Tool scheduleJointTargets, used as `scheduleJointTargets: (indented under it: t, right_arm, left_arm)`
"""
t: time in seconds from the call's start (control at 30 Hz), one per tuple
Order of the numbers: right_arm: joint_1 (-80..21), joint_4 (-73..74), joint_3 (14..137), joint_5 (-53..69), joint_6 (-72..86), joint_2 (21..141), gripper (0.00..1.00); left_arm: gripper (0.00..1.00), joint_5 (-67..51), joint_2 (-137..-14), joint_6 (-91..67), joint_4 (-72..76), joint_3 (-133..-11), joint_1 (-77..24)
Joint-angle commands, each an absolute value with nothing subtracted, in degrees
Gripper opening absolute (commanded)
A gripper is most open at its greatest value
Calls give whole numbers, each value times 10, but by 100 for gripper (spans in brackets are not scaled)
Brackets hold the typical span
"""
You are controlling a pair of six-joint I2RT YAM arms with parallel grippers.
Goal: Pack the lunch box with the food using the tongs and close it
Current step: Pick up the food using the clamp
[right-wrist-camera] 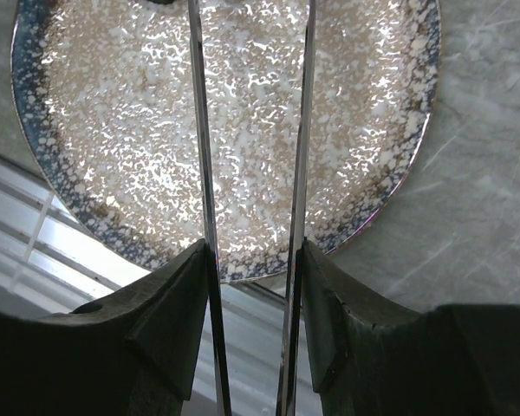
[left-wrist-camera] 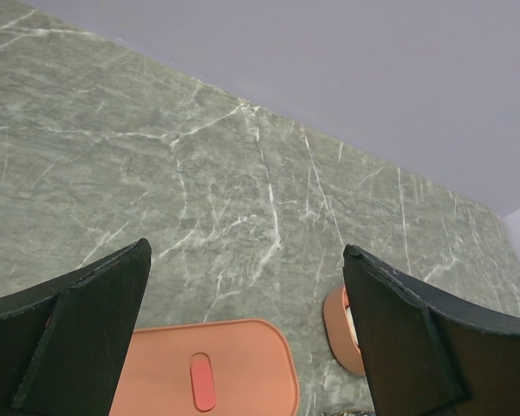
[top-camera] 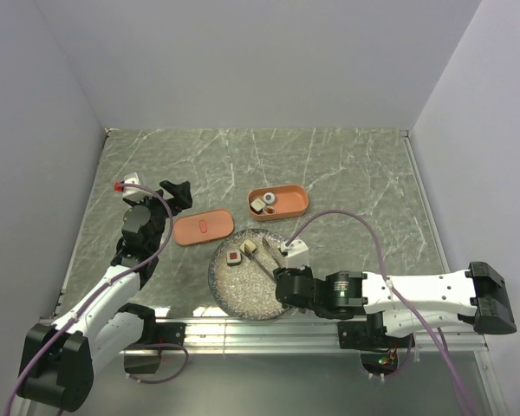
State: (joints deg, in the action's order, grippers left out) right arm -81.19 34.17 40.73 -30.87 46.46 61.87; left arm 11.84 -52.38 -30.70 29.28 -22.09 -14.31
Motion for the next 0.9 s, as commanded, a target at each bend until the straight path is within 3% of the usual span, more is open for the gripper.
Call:
scheduleJointTargets:
  t: [0.0, 0.5, 0.87]
  right_arm:
    - [-829, 346, 403, -339, 511, 619, 51]
    - [-853, 343, 404, -345, 520, 642, 51]
    - [-814, 275, 392, -305, 449, 660, 51]
  left_arm:
    - [100, 114, -519, -313, 312, -228, -140]
    - [100, 116, -515, -314, 310, -226, -140]
    - [99, 116, -513, -314, 308, -226, -141]
